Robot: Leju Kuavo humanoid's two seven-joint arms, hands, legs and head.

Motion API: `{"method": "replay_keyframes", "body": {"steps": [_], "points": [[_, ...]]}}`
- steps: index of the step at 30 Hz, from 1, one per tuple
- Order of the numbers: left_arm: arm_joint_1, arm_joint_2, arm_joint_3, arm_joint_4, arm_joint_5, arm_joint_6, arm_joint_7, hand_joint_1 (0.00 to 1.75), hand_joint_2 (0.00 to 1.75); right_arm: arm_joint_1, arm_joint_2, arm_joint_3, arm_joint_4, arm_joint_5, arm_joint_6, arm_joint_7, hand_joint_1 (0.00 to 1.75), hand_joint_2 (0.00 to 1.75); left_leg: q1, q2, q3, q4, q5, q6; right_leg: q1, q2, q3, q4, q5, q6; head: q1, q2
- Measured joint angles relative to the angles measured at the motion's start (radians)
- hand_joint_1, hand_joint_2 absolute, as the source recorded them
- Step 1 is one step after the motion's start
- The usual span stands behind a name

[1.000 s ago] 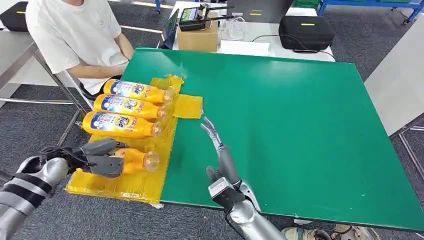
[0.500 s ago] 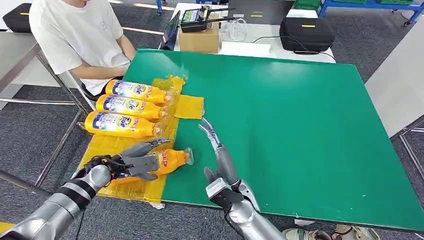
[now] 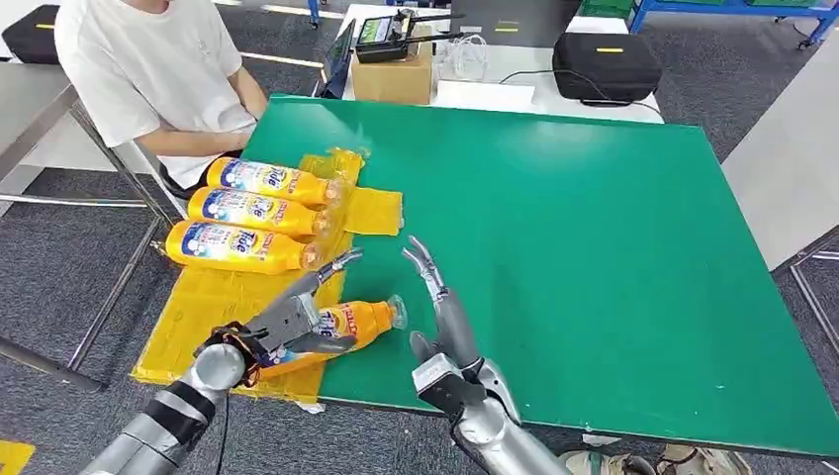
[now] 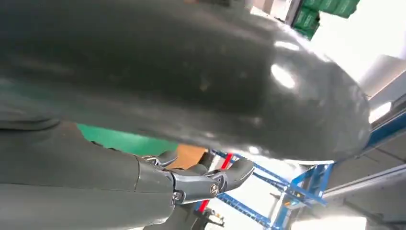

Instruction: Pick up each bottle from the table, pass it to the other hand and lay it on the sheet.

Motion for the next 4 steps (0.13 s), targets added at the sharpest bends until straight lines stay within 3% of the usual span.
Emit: {"method": "replay_keyframes", "body": {"steps": [4], "points": [[0.041, -0.055, 0.073, -0.094, 0.105, 0.031, -0.021, 0.0, 1.75, 0.014, -0.008, -0.001, -0.008, 0.012, -0.037, 0.0, 0.0, 0.0, 0.001, 0.0, -0.002, 0.0, 0.0, 0.0, 0.001, 0.0, -0.002, 0.0, 0.0, 0.0, 0.0, 0.0]]}}
